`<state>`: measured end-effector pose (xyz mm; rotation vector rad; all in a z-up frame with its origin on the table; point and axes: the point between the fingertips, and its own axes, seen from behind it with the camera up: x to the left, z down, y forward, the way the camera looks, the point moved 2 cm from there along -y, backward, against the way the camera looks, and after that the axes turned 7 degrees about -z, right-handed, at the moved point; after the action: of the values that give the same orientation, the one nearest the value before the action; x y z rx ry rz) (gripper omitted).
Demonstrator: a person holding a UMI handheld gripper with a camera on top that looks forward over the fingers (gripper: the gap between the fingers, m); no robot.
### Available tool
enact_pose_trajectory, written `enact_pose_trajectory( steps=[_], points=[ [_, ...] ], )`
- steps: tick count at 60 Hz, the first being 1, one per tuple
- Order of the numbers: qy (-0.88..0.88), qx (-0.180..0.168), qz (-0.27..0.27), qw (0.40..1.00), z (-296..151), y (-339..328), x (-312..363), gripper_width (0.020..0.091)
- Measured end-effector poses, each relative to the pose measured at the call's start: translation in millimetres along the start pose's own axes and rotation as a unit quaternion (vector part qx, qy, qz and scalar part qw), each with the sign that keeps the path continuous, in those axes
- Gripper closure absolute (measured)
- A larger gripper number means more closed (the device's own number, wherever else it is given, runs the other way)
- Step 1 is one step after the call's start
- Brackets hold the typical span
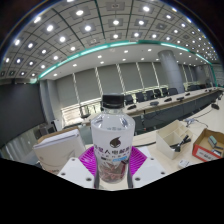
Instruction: Pour water
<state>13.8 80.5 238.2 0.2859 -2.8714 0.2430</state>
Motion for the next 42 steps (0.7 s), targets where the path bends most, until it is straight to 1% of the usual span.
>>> enact_pose_trajectory(
  steps=[3, 4, 8, 11, 16, 27, 30, 33, 35, 42],
  points=[
    [-0.046, 0.018, 0.032, 0.998, 23, 0, -41, 0.0727],
    [-0.054, 0.025, 0.039, 0.997, 23, -4, -44, 0.0725],
    [-0.078, 0.053, 0.065, 0.993, 47, -6, -72, 0.0726],
    [-0.089, 0.070, 0.080, 0.990, 78, 1, -103, 0.0727],
    [-0.083, 0.091, 0.086, 0.989, 102, -6, -120, 0.0727],
    [-0.067, 0.122, 0.086, 0.987, 151, -1, -138, 0.0724],
    [-0.070, 0.107, 0.084, 0.988, 151, 0, -138, 0.0720],
    [-0.078, 0.105, 0.082, 0.988, 152, -1, -136, 0.0716],
    [-0.086, 0.103, 0.083, 0.987, 152, -1, -135, 0.0699],
    [-0.101, 0.098, 0.088, 0.986, 154, -5, -132, 0.0599]
  ],
)
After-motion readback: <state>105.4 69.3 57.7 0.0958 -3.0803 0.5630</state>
